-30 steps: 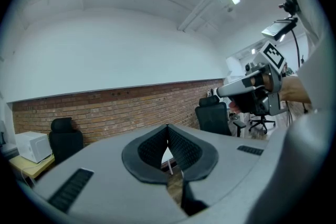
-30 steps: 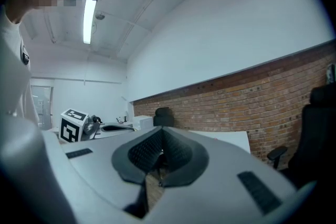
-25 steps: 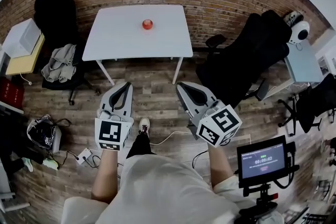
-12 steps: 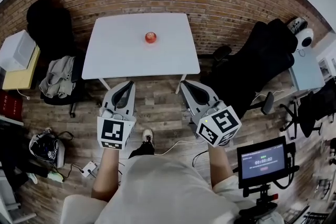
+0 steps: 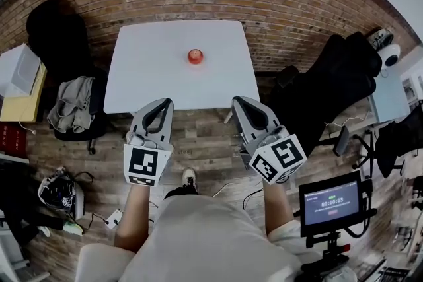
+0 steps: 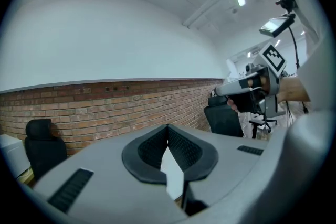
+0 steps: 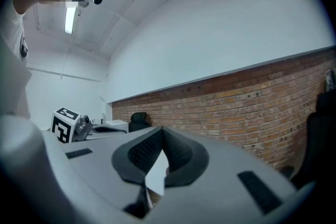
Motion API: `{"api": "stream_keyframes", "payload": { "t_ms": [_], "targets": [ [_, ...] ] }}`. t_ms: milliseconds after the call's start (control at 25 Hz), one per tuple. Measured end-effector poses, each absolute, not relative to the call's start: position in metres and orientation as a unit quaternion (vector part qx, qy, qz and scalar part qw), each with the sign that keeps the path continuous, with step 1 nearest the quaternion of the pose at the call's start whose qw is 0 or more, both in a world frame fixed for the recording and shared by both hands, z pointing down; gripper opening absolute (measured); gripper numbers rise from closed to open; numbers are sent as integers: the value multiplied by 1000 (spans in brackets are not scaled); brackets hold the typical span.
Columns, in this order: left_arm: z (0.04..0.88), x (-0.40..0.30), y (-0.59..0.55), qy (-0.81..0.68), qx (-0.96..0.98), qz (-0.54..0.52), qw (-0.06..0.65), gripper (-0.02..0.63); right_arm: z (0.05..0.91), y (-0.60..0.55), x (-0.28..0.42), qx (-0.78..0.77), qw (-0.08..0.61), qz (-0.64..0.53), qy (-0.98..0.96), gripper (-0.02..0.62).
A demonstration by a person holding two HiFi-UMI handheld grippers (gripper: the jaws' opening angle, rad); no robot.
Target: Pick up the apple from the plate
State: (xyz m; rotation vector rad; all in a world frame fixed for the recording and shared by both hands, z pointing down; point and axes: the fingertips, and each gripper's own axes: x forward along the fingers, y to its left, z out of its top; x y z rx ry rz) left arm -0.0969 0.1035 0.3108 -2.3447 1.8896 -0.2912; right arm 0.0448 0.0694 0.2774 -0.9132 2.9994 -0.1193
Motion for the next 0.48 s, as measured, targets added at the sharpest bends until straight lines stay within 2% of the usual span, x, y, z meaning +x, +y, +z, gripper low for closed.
{"api": "stream_keyframes", "payload": {
  "t_ms": [480],
  "targets": [
    [319,-134,31,585,-806,-69,56,6,298,0,-11,-300,-31,-51,952,2]
  ]
}}
